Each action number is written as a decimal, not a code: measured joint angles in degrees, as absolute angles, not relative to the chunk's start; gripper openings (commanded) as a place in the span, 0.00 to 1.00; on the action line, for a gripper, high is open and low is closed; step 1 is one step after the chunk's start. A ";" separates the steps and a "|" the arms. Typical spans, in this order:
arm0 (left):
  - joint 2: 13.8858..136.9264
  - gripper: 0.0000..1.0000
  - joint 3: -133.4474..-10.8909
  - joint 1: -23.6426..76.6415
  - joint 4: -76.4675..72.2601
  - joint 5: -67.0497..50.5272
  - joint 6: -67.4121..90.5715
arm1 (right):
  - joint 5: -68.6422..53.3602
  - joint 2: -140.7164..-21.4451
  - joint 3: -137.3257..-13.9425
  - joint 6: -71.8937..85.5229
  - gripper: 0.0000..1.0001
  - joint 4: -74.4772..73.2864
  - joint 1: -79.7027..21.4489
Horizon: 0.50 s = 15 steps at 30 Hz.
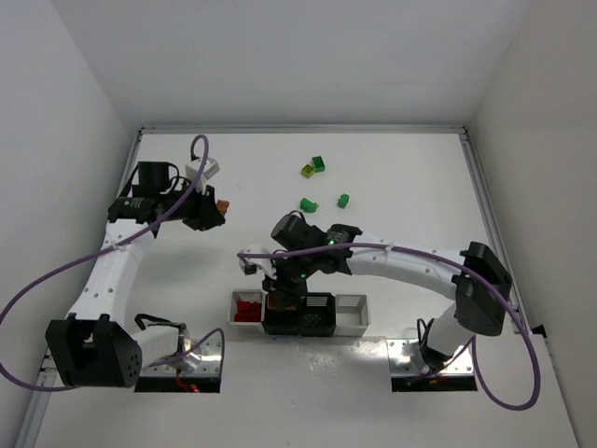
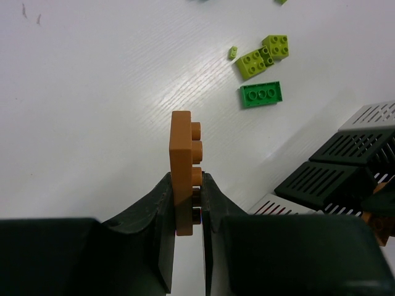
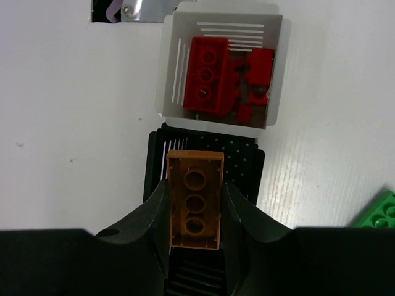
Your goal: Sort the legos into containers by color
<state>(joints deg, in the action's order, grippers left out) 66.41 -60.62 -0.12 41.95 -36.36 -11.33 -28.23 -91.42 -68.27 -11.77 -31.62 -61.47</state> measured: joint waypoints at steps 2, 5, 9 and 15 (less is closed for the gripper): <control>66.54 0.07 -60.62 -0.12 41.95 -36.29 -11.38 | -28.10 -92.53 -68.29 -11.79 0.32 -31.64 -61.98; 66.54 0.08 -60.62 -0.12 41.95 -36.27 -11.60 | -27.53 -93.76 -68.38 -11.68 0.47 -31.79 -62.41; 66.54 0.08 -60.62 -0.12 42.24 -37.04 -12.45 | -25.67 -93.76 -68.51 -11.73 0.64 -31.51 -62.46; 67.26 0.08 -60.62 -0.10 42.72 -39.94 -13.47 | -19.14 -90.30 -68.51 -11.79 0.65 -31.77 -61.67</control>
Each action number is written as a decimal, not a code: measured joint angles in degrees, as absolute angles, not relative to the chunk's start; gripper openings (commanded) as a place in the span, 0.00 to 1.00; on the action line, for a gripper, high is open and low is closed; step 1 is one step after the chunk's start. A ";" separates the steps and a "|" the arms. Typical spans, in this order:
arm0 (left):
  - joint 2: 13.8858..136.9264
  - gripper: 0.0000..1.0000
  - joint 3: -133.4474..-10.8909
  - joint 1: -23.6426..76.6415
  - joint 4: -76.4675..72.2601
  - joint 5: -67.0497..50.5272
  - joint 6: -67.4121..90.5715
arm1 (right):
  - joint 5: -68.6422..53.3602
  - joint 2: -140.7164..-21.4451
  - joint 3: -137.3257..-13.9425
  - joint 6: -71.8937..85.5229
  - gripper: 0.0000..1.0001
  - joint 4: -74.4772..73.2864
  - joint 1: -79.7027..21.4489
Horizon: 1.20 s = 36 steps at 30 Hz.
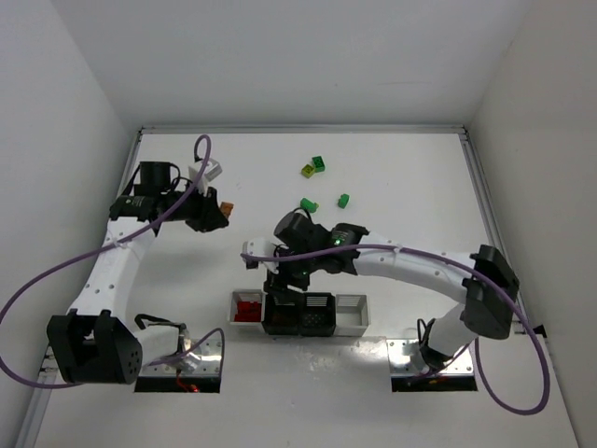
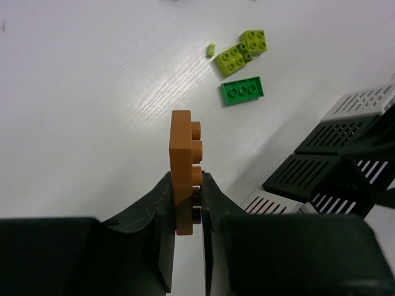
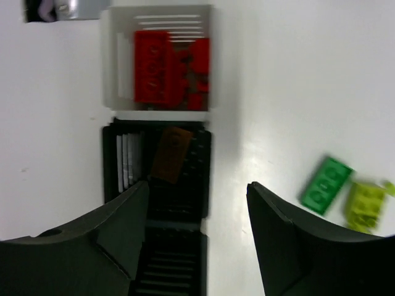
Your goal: Sort the legos into containers by color
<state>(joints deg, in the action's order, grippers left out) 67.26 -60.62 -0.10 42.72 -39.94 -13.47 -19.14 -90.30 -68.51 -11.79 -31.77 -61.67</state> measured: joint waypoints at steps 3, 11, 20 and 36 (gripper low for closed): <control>68.18 0.09 -60.62 0.45 42.87 -41.67 -13.54 | -14.59 -87.39 -69.58 -11.57 0.64 -32.08 -59.13; 68.49 0.11 -60.60 13.78 42.89 -42.13 -15.22 | -4.12 -82.96 -69.69 -6.20 0.64 -25.93 -34.81; 69.41 0.14 -59.75 27.46 45.67 -42.37 -21.45 | -6.61 -86.46 -64.84 -0.19 0.69 -27.70 -15.03; 73.52 0.30 -59.59 46.26 53.91 -37.52 -33.01 | -19.49 -93.41 -74.08 1.98 0.70 -32.01 -12.38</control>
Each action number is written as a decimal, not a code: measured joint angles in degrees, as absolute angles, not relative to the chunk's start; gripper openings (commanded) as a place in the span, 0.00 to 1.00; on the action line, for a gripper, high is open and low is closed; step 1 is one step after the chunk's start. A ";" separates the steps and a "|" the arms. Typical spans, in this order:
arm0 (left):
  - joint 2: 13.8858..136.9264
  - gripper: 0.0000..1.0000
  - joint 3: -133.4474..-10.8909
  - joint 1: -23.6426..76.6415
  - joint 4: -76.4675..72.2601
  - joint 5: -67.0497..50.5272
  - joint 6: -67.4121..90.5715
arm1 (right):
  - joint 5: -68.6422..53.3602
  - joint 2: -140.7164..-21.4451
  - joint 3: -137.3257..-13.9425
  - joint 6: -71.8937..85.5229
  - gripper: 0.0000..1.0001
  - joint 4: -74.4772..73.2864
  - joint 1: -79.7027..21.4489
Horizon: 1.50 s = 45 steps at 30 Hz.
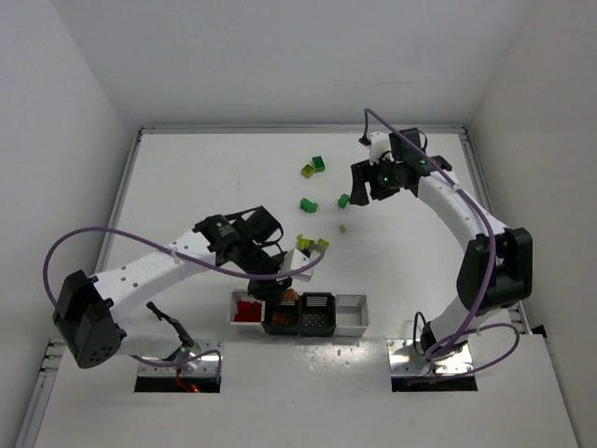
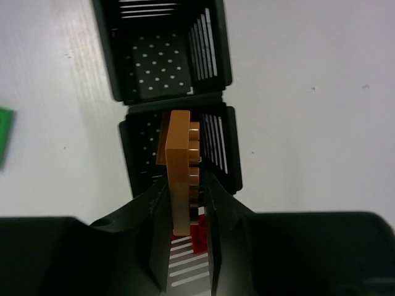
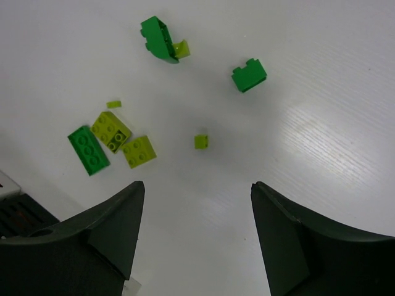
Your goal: Sort the legos into containers by color
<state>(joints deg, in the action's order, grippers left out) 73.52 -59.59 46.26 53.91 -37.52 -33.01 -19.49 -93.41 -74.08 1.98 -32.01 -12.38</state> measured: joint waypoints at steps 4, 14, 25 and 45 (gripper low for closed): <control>74.32 0.37 -59.59 49.60 55.24 -36.88 -34.74 | -21.54 -94.15 -74.15 1.80 0.70 -32.71 -12.38; 76.82 0.55 -61.06 52.88 56.58 -33.26 -36.23 | -22.46 -99.42 -80.29 1.56 0.70 -35.59 -12.38; 78.76 0.65 -80.62 42.39 45.78 -22.28 -18.46 | -18.92 -113.58 -94.35 2.66 0.71 -36.32 -12.71; 87.22 0.71 -88.68 19.99 38.76 -13.63 1.93 | -15.51 -129.14 -105.01 5.48 0.68 -39.94 -13.67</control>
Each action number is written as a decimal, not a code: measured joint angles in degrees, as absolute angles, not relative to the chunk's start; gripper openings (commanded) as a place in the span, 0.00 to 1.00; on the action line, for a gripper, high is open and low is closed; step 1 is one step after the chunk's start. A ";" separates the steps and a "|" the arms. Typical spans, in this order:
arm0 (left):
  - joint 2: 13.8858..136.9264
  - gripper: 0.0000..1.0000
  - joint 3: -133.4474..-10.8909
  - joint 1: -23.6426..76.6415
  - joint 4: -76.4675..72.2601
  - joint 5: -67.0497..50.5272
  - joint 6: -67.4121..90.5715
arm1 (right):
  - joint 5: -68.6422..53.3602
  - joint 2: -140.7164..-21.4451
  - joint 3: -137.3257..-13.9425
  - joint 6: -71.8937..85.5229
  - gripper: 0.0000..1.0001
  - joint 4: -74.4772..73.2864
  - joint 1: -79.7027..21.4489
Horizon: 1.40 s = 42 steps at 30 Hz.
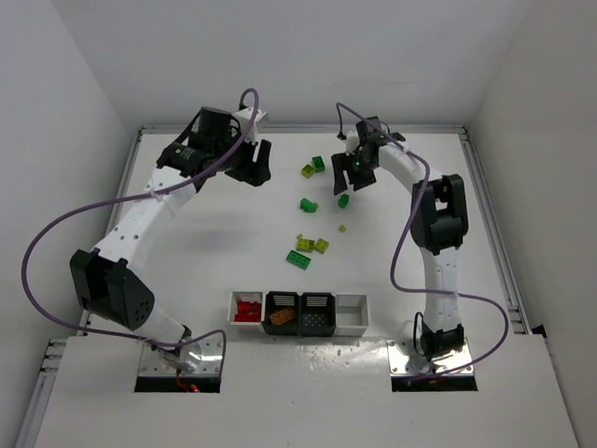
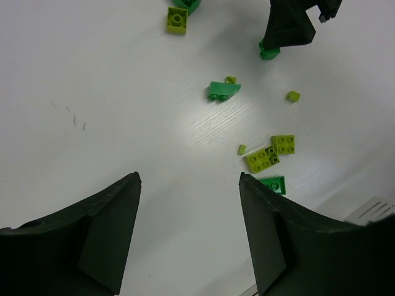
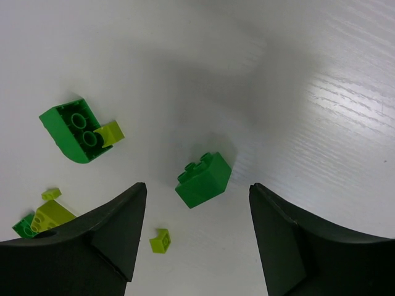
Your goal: Sort the legos into containers by color
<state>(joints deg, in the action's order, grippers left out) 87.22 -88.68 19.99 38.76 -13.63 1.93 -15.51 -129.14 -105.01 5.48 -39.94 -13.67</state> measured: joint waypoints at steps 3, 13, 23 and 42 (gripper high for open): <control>87.96 0.71 -88.68 19.33 37.87 -13.06 2.24 | -15.53 -130.08 -105.03 5.89 0.65 -40.14 -14.15; 92.82 0.75 -88.68 18.63 34.83 -11.07 3.27 | -15.14 -132.97 -104.90 6.42 0.39 -40.36 -15.14; 100.86 0.76 -90.65 19.14 29.32 -15.49 3.97 | -15.51 -127.61 -96.77 4.19 0.04 -37.10 -15.16; 122.50 0.84 -101.75 30.85 26.24 -12.49 5.63 | -31.11 -81.69 -67.99 -18.81 0.02 -49.91 -20.08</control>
